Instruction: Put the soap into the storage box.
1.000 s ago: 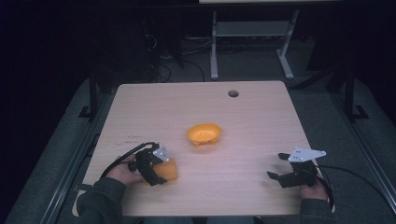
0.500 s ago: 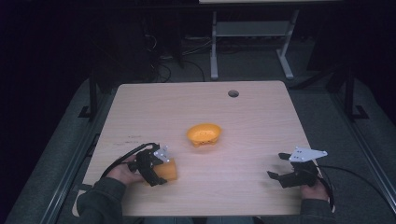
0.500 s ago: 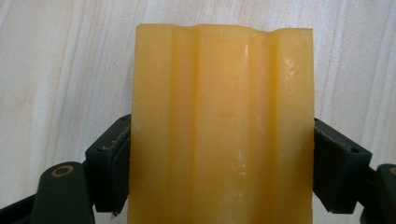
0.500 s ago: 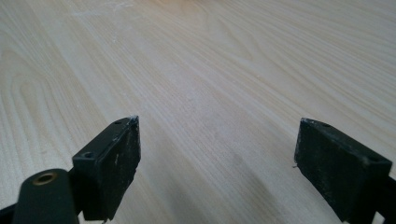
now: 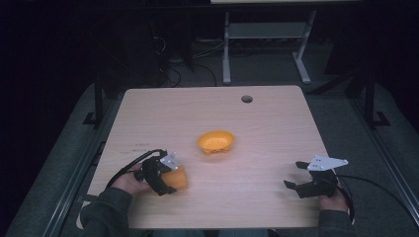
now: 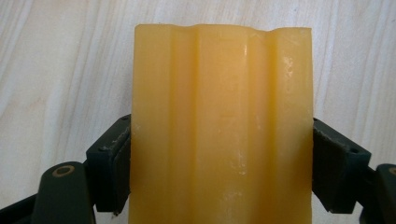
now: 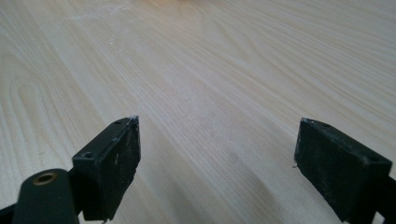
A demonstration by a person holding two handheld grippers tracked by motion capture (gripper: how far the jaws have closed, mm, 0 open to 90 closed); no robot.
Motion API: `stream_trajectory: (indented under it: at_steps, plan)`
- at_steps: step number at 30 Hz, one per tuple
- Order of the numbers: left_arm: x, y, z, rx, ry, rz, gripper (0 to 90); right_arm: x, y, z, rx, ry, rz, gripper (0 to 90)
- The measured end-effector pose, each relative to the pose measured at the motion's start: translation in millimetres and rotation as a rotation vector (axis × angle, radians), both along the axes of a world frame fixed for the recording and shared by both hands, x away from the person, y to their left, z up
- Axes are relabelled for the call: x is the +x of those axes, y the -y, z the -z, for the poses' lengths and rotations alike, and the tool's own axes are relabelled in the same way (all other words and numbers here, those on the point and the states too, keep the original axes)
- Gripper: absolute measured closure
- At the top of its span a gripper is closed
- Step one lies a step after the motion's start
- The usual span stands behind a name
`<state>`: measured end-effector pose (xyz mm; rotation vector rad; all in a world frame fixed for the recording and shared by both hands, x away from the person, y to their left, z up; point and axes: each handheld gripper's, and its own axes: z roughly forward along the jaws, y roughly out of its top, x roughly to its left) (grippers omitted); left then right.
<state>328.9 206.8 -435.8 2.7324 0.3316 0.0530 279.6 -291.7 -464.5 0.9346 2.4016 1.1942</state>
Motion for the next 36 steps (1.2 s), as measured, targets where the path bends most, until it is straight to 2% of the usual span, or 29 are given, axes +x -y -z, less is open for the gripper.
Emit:
stream_trajectory:
  at_steps: [5,12,21,23,34,36]
  plan:
    - [1.2,-0.8,-2.5,-0.01,-0.002,-0.001,21.0,0.3,0.6,0.2,0.006,-0.006,0.002,13.8]
    - [5.6,3.6,-16.3,-0.013,0.022,0.013,20.9,0.9,1.9,0.7,0.009,-0.002,0.007,13.9]
    - [12.5,6.0,-20.8,-0.009,0.025,0.015,21.0,0.8,2.9,0.3,0.016,0.002,0.006,13.8]
    - [13.9,5.7,-22.7,-0.019,0.024,0.01,21.0,0.6,2.6,0.1,0.018,0.0,0.009,13.8]
    - [22.3,10.4,-35.9,-0.003,0.046,0.025,21.0,1.0,2.6,0.8,0.022,0.0,0.006,13.8]
    - [23.1,11.5,-37.7,-0.004,0.04,0.029,21.0,1.1,2.1,0.9,0.021,0.0,0.006,13.8]
